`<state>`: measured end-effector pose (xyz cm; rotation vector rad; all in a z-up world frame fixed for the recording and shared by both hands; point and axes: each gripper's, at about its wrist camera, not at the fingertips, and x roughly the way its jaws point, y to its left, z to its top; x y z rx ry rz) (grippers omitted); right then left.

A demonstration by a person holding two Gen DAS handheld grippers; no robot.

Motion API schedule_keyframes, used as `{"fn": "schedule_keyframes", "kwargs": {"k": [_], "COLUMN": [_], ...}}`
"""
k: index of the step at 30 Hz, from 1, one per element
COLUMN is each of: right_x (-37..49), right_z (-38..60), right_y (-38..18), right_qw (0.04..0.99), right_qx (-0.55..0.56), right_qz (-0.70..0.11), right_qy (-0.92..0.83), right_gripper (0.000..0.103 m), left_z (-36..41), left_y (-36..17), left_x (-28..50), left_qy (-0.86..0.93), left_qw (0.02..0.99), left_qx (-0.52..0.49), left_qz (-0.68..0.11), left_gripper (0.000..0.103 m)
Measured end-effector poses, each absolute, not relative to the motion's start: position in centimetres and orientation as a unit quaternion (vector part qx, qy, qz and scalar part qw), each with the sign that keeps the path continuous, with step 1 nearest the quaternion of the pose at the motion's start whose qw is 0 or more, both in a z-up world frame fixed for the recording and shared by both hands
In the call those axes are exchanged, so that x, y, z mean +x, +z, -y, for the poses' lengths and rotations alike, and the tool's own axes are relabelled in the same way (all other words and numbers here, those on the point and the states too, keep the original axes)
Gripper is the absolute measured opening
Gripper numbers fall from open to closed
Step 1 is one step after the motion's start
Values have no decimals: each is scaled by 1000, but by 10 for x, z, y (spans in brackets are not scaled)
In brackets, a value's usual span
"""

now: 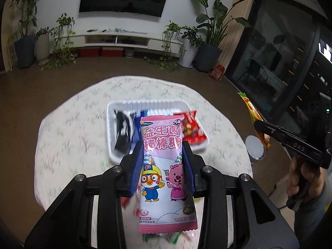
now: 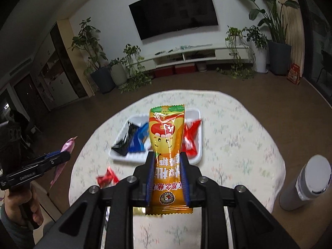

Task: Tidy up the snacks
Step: 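Carry both packs into the white tray and open both tools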

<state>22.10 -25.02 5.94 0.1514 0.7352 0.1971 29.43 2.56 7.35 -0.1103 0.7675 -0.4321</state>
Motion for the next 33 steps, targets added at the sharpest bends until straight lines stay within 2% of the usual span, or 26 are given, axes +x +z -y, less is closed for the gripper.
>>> {"fn": "schedule_keyframes", "kwargs": {"k": [7, 15, 23, 33], "right_x": [304, 391, 418, 426], "right_z": [224, 201, 193, 190], "right_y": [69, 5, -48, -69], "right_qw": [924, 894, 874, 867], "right_qx": [46, 7, -20, -24], "right_qz": [-366, -442, -482, -496], "right_qy": [98, 80, 59, 45], "right_gripper": [25, 25, 25, 25], "left_z": [2, 22, 35, 38], "left_y": [59, -5, -54, -66], "left_x": [394, 471, 488, 488], "left_qy": [-210, -198, -191, -180], "left_qw": [890, 872, 865, 871], "left_qx": [-40, -30, -16, 1], "left_qz": [-403, -447, -463, -457], "left_gripper": [33, 33, 33, 37]}}
